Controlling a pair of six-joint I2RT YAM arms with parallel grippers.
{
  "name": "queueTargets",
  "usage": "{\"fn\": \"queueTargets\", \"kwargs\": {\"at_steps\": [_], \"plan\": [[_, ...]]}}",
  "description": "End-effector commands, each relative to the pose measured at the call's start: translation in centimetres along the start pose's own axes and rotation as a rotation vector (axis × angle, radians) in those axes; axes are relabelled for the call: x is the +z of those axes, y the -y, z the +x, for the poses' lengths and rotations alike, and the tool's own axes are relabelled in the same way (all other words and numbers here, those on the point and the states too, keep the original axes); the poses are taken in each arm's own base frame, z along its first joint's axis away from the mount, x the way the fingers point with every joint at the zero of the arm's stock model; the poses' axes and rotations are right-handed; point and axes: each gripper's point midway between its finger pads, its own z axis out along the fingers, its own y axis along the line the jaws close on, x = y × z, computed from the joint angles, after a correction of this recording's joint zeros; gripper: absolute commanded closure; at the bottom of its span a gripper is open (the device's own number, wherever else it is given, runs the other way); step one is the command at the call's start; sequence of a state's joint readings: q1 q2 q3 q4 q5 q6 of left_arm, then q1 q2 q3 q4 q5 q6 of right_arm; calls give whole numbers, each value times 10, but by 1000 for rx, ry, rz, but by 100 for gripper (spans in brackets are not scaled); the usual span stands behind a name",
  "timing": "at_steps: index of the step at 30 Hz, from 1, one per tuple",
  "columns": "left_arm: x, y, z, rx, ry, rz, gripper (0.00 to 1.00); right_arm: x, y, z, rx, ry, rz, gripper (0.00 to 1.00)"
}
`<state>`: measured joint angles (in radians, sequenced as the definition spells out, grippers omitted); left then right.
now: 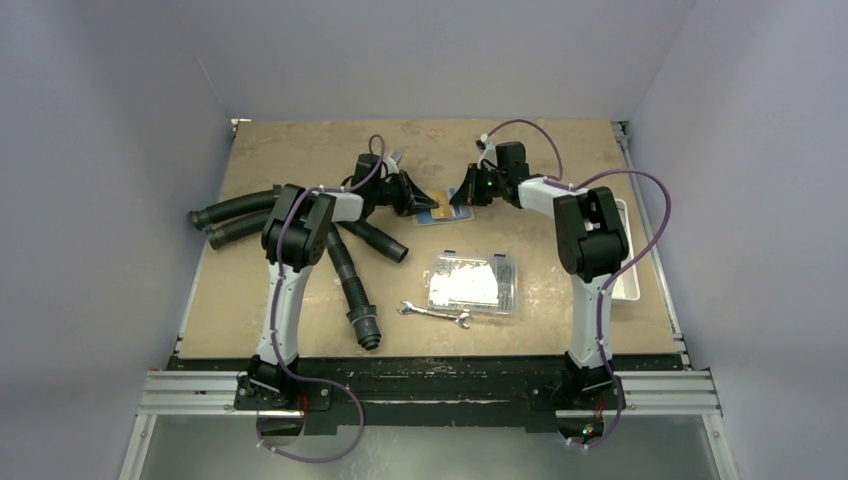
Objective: Put the credit cards into the card holder
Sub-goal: Insert the credit card into the card holder.
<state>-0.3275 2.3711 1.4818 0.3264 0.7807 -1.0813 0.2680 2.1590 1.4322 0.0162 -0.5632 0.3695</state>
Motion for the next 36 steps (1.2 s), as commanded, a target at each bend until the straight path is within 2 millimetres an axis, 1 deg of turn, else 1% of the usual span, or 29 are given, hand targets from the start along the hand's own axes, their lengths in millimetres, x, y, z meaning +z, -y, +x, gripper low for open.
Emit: {"fn": "queueTargets", "kwargs": {"at_steps": [1, 2, 4, 5, 8, 10, 13, 16, 18, 19, 22, 26, 27, 30, 33, 35, 36], "plan": [[7, 3, -10, 13, 92, 5, 100, -1, -4, 3, 18, -15, -19, 100], [9, 2, -9, 20, 82, 2, 100, -4, -6, 0, 17, -6, -17, 98], [12, 0, -5, 29, 63, -8, 100, -13, -6, -8, 16, 10, 4, 88], [12, -2, -4, 32, 57, -13, 100, -19, -5, -12, 14, 18, 19, 83], [14, -6, 1, 40, 28, -27, 100, -36, 6, -23, 16, 50, 48, 74], [15, -11, 3, 45, 16, -50, 100, -41, 17, -25, 22, 58, 77, 67], [15, -14, 3, 47, 14, -64, 100, -39, 29, -23, 18, 45, 105, 62], [17, -13, 4, 48, 3, -63, 100, -32, 35, -18, 13, 24, 103, 62], [19, -13, 5, 53, -5, -66, 100, -26, 38, -16, 20, 13, 99, 67], [21, -12, 6, 57, -10, -66, 100, -24, 39, -15, 27, 8, 95, 71], [28, -12, 9, 65, -17, -90, 100, -15, 32, -9, 28, -9, 56, 80], [42, -1, 13, 73, -4, -99, 100, -6, 20, -2, 35, -28, 8, 84], [46, -1, 14, 69, -6, -101, 100, -6, 19, 0, 39, -29, -1, 85], [46, 0, 10, 65, 3, -119, 99, -6, 16, 2, 40, -34, -17, 87], [34, -9, 5, 73, 20, -195, 84, -9, 17, 2, 37, -31, -6, 88], [28, -8, 3, 95, 26, -218, 73, -9, 17, 2, 36, -31, -5, 88], [25, -10, 6, 93, 14, -240, 68, -8, 17, 2, 34, -32, -7, 88]]}}
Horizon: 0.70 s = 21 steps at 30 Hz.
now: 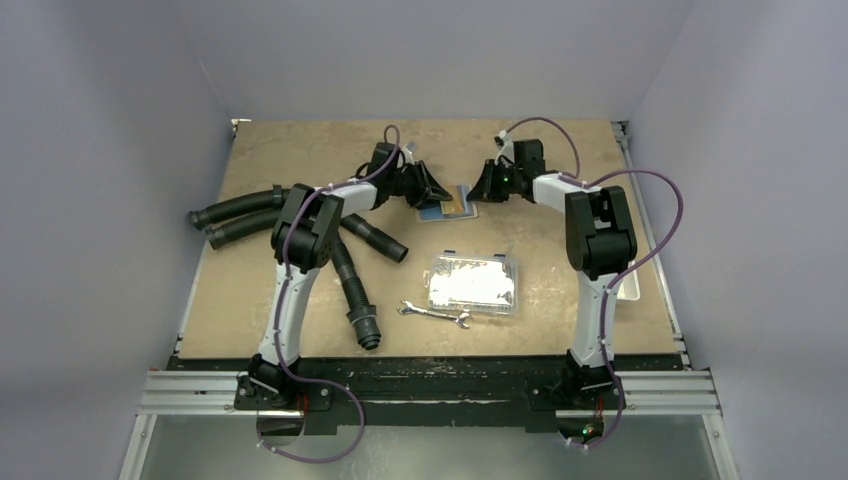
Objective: Put the credit cards into the card holder
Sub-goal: Insert the credit card into the card holder.
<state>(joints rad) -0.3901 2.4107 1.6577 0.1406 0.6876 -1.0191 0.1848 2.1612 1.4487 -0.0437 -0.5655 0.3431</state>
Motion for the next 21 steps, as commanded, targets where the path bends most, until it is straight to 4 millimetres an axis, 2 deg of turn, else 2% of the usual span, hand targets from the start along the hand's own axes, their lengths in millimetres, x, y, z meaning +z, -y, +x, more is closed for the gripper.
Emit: {"fn": "queueTargets", "kwargs": {"at_steps": [1, 4, 8, 13, 18, 21], "plan": [[-4, -27, 11, 43, 0, -182, 64, 12, -19, 16, -13, -48, -64, 89], [-11, -29, 10, 77, 1, -234, 57, 12, -18, 17, -15, -53, -59, 90], [-17, -28, 7, 128, 20, -301, 41, 14, -14, 19, -16, -60, -51, 91], [-10, -33, 9, 191, 23, -395, 39, 14, -11, 21, -15, -63, -31, 93], [16, -14, 16, 288, 4, -421, 39, 15, -13, 22, -13, -65, -46, 94], [16, -19, 19, 318, -16, -439, 39, 13, -20, 21, -12, -65, -80, 95]]}}
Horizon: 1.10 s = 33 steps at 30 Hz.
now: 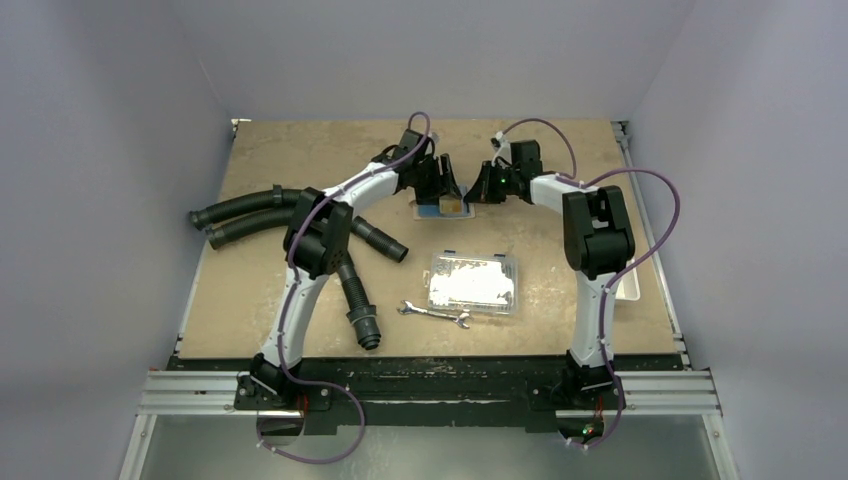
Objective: Put the credit cards into the card holder
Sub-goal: Insert the credit card into the card holder.
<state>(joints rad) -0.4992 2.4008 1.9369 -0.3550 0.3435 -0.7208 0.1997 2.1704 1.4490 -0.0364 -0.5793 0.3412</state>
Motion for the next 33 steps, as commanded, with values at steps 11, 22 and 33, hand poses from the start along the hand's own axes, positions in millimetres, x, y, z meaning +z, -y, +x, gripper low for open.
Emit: {"fn": "queueTargets", "kwargs": {"at_steps": [11, 22, 33], "plan": [[-11, -30, 13, 114, -39, -112, 31, 11, -7, 17, -2, -56, -36, 96], [20, -22, 43, 234, -105, -231, 29, 10, -21, 18, 6, -61, -103, 97], [-39, -18, 1, 103, 6, -4, 29, 12, -10, 21, 19, -65, -78, 97]]}}
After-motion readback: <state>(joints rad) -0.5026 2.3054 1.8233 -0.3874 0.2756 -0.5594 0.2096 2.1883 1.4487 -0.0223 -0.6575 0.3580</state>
